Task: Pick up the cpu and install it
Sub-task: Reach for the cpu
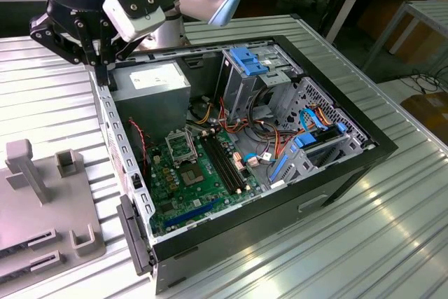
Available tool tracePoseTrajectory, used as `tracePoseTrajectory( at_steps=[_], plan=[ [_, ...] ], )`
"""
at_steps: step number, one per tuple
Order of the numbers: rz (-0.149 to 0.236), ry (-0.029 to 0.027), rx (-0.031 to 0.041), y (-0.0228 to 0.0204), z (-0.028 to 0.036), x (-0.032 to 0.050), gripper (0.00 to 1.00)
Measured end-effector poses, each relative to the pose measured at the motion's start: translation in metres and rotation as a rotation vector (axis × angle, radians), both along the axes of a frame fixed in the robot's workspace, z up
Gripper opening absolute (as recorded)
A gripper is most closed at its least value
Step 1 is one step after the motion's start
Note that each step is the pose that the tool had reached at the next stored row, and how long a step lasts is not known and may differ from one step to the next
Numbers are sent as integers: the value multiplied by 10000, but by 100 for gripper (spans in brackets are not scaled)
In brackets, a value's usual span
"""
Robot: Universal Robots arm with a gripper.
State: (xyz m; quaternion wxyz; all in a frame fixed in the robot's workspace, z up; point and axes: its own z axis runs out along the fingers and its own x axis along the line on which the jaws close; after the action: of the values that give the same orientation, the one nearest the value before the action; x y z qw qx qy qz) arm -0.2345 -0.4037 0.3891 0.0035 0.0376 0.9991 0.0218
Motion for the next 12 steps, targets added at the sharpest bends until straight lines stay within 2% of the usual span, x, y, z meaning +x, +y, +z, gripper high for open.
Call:
tracePoseTrajectory(
  at_steps=[12],
  plan=[
    [-1,0,0,-1,0,-75,11]
  ],
)
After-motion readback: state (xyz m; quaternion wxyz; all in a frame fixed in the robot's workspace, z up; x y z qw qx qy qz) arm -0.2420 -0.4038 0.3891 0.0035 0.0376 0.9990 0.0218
